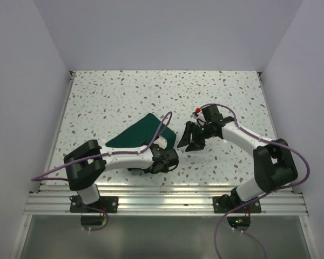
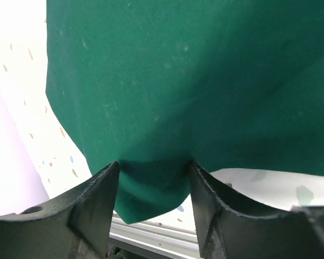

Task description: Prepare the surgical pack

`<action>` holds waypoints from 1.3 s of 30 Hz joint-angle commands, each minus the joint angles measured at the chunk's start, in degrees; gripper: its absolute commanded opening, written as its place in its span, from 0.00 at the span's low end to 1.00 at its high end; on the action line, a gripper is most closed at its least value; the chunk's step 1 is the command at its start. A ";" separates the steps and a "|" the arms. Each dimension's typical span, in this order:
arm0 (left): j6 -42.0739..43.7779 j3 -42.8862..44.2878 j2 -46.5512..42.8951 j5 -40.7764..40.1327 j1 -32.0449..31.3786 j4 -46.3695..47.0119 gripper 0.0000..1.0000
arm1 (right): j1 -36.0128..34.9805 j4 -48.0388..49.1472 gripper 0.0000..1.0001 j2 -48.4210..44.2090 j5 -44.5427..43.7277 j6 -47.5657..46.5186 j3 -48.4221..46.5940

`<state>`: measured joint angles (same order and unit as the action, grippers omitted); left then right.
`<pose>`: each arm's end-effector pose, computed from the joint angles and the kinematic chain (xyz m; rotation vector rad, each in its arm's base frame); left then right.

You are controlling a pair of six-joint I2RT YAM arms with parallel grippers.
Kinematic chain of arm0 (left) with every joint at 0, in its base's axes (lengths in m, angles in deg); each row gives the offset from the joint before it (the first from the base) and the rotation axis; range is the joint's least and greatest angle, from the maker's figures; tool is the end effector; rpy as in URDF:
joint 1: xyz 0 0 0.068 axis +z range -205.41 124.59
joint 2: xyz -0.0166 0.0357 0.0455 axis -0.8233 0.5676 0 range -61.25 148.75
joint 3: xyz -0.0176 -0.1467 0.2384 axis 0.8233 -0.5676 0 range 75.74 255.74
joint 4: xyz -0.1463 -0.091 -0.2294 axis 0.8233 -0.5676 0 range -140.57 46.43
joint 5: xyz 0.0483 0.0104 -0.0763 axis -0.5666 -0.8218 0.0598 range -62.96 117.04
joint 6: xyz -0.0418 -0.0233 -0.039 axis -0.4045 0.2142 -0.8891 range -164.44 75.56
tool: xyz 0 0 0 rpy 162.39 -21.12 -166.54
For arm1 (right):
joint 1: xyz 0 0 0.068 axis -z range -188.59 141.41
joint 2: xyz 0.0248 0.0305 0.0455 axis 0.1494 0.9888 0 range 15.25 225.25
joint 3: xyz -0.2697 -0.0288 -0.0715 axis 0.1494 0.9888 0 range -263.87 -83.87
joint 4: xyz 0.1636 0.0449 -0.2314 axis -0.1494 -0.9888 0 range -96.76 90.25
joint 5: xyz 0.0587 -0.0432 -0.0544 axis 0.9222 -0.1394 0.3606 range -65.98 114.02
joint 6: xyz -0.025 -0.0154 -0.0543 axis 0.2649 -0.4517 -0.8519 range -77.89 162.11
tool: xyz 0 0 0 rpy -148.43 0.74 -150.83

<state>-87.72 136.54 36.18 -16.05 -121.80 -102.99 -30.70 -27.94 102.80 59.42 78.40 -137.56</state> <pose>0.1486 -0.2601 0.1616 0.5520 2.4400 0.6770 0.2865 0.1455 0.1846 0.1252 2.8095 1.1216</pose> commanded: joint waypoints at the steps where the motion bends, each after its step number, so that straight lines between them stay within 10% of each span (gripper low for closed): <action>1: -2.41 1.96 1.54 -5.16 0.21 -1.84 0.57 | 0.05 2.08 0.57 -2.12 -0.68 -0.26 0.96; 22: 7.51 8.81 -0.05 0.20 4.87 1.50 0.00 | -3.64 7.88 0.56 1.84 1.16 4.66 -0.27; 29: 10.59 11.53 1.89 4.32 5.92 4.31 0.00 | -4.08 13.41 0.54 2.80 2.66 9.66 1.65; 35: 13.49 13.65 1.10 9.69 6.10 5.45 0.00 | -5.93 26.49 0.41 6.93 4.68 20.64 3.76; 39: 15.86 15.49 -0.04 13.11 6.54 5.98 0.00 | -7.24 37.14 0.16 9.65 3.02 27.42 5.61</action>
<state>-74.89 148.43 38.30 -5.74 -115.73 -100.32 -36.98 -1.86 111.00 62.17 98.09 -133.13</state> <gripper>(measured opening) 0.030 0.191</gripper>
